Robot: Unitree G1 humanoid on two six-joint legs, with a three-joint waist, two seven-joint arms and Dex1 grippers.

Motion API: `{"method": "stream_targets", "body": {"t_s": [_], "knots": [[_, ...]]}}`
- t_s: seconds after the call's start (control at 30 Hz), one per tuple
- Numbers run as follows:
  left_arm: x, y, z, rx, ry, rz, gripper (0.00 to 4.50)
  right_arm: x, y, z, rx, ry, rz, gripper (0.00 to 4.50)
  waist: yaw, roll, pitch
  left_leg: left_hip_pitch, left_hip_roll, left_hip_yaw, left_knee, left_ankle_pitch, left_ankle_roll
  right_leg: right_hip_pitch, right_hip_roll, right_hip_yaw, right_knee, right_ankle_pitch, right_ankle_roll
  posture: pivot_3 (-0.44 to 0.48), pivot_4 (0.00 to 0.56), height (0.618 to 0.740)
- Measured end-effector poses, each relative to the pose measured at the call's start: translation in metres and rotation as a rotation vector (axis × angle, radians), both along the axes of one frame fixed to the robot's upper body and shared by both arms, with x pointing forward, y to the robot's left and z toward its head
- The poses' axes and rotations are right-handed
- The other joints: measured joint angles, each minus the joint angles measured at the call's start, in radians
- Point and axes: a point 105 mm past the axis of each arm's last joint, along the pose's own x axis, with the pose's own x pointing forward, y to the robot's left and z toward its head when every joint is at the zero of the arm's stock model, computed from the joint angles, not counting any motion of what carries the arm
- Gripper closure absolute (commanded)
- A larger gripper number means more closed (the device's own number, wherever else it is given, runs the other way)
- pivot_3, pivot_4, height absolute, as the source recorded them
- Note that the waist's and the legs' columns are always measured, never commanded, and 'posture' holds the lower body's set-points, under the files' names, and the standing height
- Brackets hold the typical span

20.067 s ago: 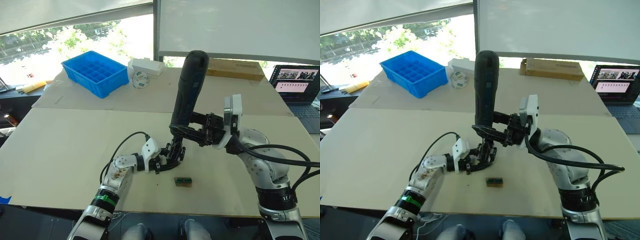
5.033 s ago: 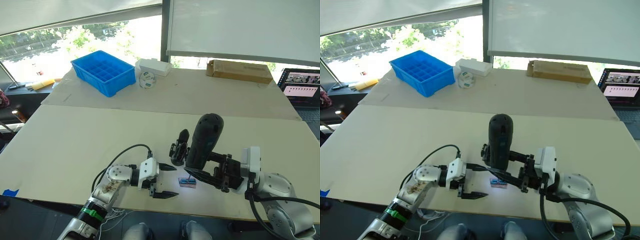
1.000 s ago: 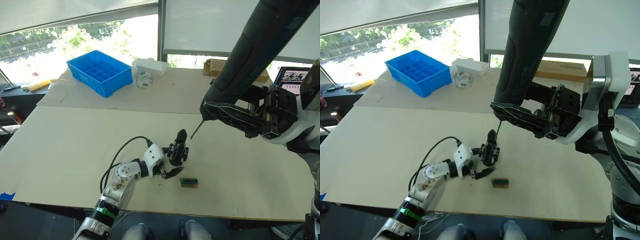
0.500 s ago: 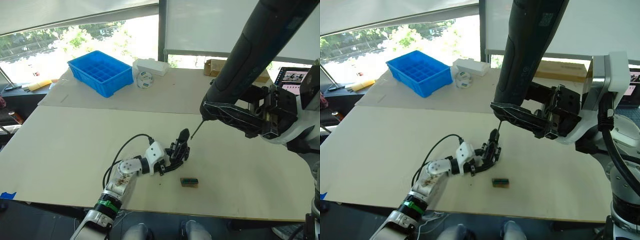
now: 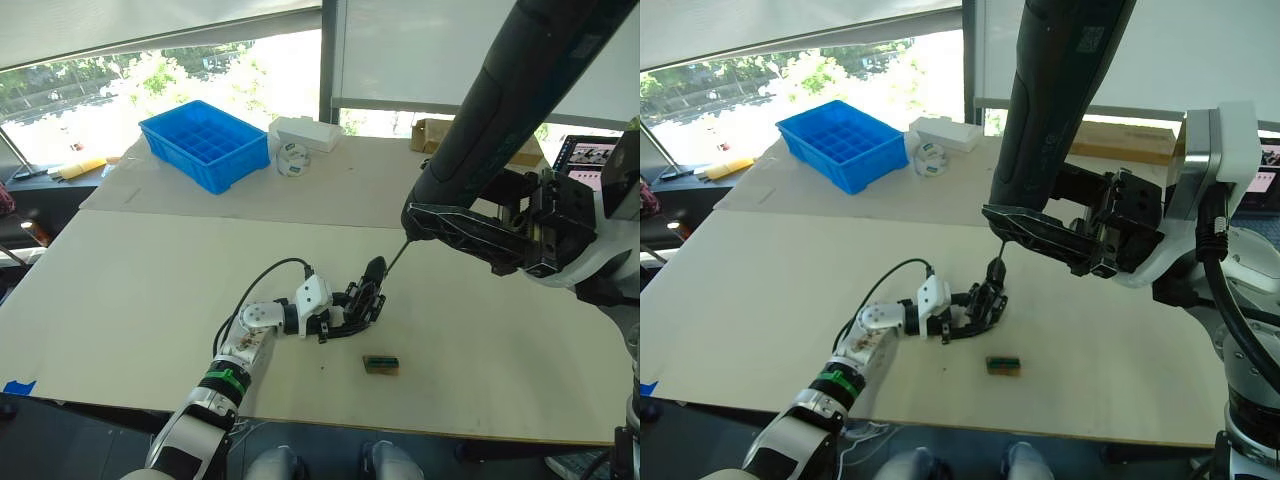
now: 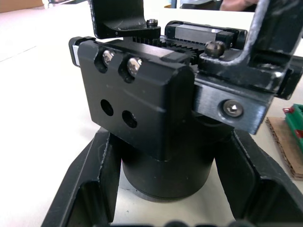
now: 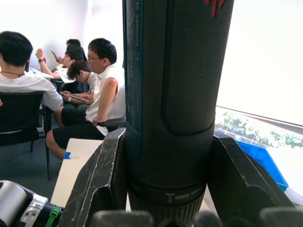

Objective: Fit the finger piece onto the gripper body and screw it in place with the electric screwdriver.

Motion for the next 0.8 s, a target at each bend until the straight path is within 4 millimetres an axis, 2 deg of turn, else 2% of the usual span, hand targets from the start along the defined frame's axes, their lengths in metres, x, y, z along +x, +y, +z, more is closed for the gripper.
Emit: {"method": "stream_targets", "body": {"t_s": [0.1,0.17,0.2,0.27,0.47,0.63,0.8], "knots": [[0.000,0.002,0.000,0.000,0.015,-0.017,2.17,0.001,0.000,0.000,0.003,0.001,-0.007,2.59,-0.003,0.000,0.000,0.000,0.000,0.000,0.000,0.000,0.000,0.000,0.000,0.000,0.000,0.000,0.000,0.000,0.150,0.740],[0.000,0.003,0.000,-0.006,0.026,-0.019,1.15,0.001,0.000,0.000,0.005,0.002,-0.011,2.59,-0.007,0.000,0.000,0.000,0.000,0.000,0.000,0.000,0.000,0.000,0.000,0.000,0.000,0.000,0.000,0.000,0.150,0.740],[0.000,0.004,0.001,-0.011,0.033,-0.023,0.88,0.001,-0.001,0.001,0.006,0.002,-0.012,2.59,-0.009,0.000,0.000,0.000,0.000,0.000,0.000,0.000,0.000,0.000,0.000,0.000,0.000,0.000,0.000,0.000,0.150,0.740],[-0.001,0.006,0.000,-0.019,0.035,-0.017,0.04,0.001,-0.001,0.001,0.006,0.003,-0.014,2.59,-0.011,0.000,0.000,0.000,0.000,0.000,0.000,0.000,0.000,0.000,0.000,0.000,0.000,0.000,0.000,0.000,0.150,0.740],[-0.005,0.014,0.001,-0.043,0.012,0.079,0.04,0.002,-0.001,0.000,0.007,0.004,-0.015,2.59,-0.015,0.000,0.000,0.000,0.000,0.000,0.000,0.000,0.000,-0.001,0.000,0.002,0.000,0.000,0.000,0.000,0.150,0.740],[-0.020,0.026,-0.001,-0.056,0.028,0.162,0.04,0.002,-0.001,-0.001,0.008,0.009,-0.019,2.59,-0.012,0.000,0.000,0.000,0.001,0.000,0.000,0.000,0.000,-0.001,0.000,0.002,-0.001,0.000,0.000,0.000,0.150,0.740],[-0.030,0.017,-0.001,-0.066,0.058,0.168,0.04,0.002,-0.001,-0.001,0.011,0.010,-0.016,2.59,-0.004,0.000,0.000,-0.001,0.000,0.000,0.000,-0.001,0.001,-0.001,-0.002,0.002,-0.001,0.000,0.001,0.000,0.150,0.740]]}}
